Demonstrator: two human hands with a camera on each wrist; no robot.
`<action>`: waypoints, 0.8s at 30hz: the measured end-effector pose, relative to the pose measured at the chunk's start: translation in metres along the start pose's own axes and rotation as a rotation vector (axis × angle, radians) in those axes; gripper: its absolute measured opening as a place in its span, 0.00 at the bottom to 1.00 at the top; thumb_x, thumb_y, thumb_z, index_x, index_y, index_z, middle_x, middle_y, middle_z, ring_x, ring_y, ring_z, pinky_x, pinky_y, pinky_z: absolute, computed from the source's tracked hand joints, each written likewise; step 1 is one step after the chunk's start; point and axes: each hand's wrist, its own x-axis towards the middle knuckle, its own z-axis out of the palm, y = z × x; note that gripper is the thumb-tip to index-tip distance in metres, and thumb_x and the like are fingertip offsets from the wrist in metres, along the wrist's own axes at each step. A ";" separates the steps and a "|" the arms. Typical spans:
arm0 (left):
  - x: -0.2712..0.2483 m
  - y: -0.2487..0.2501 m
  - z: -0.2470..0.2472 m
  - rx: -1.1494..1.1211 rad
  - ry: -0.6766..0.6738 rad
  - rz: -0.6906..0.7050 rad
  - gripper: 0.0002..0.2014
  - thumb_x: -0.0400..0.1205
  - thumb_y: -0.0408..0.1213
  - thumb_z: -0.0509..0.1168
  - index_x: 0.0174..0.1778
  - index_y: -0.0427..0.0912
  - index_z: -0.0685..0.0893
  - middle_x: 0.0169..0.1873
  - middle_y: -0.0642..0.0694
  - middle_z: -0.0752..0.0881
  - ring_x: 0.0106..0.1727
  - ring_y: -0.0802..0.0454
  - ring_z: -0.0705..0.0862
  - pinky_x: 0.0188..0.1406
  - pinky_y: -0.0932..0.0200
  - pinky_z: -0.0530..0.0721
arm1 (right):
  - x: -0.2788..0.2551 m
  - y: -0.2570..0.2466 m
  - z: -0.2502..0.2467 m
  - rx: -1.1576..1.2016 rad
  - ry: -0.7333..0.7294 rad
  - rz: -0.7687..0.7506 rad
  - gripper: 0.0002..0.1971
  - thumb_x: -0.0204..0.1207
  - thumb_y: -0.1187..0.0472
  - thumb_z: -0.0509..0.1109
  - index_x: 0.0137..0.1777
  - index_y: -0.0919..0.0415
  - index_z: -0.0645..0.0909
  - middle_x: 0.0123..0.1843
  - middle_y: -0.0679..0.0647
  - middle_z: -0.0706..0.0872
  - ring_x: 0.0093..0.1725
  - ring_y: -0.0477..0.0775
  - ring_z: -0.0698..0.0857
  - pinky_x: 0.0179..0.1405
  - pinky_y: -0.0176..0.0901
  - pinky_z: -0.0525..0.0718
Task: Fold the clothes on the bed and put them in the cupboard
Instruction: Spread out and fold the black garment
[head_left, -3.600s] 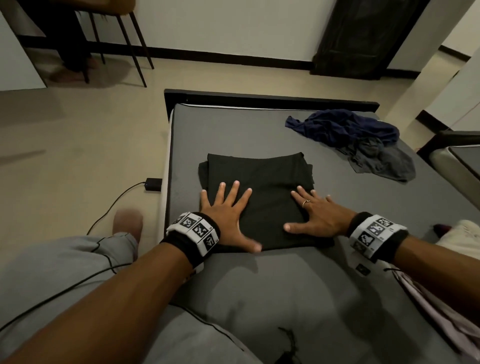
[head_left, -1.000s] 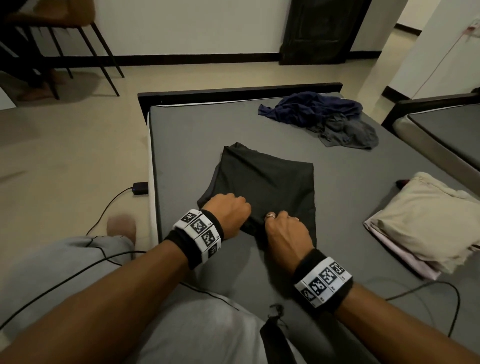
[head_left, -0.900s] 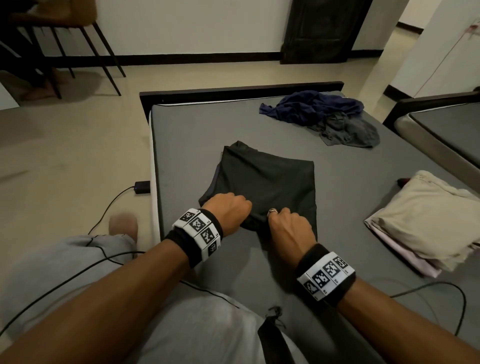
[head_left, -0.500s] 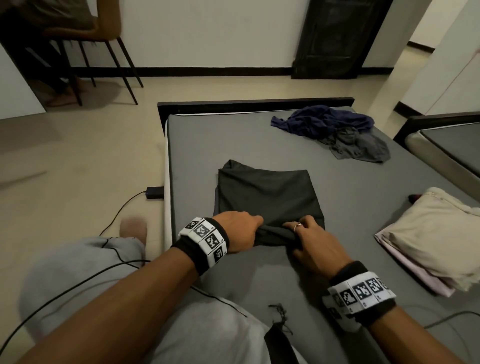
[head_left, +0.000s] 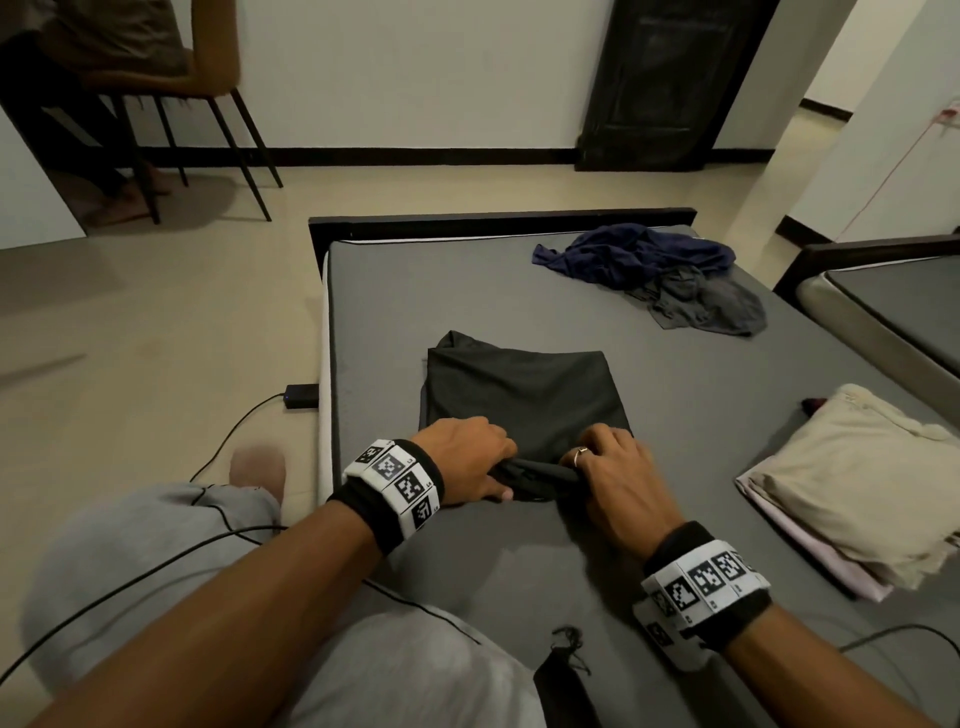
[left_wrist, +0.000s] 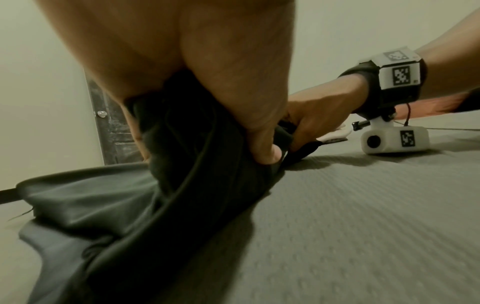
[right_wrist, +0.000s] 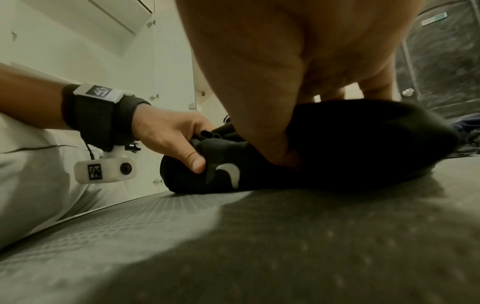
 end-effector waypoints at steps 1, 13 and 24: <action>0.001 0.000 -0.002 -0.023 0.004 -0.007 0.16 0.83 0.57 0.65 0.53 0.46 0.80 0.50 0.49 0.82 0.50 0.49 0.80 0.50 0.51 0.81 | 0.000 0.001 -0.002 0.006 0.018 -0.025 0.16 0.78 0.56 0.74 0.66 0.52 0.86 0.65 0.55 0.80 0.65 0.60 0.80 0.66 0.56 0.80; -0.001 0.000 -0.019 -0.365 -0.186 -0.136 0.11 0.84 0.47 0.67 0.54 0.45 0.88 0.48 0.46 0.89 0.48 0.48 0.86 0.51 0.56 0.83 | 0.003 0.038 -0.032 0.166 -0.270 -0.174 0.07 0.86 0.61 0.61 0.52 0.47 0.73 0.43 0.51 0.83 0.38 0.52 0.78 0.35 0.40 0.74; -0.008 -0.020 -0.036 -0.607 -0.229 -0.180 0.15 0.83 0.55 0.67 0.35 0.51 0.85 0.28 0.62 0.85 0.30 0.68 0.82 0.34 0.68 0.76 | 0.032 0.061 -0.079 0.397 -0.491 -0.174 0.08 0.86 0.57 0.65 0.51 0.40 0.80 0.52 0.41 0.84 0.50 0.41 0.82 0.50 0.37 0.79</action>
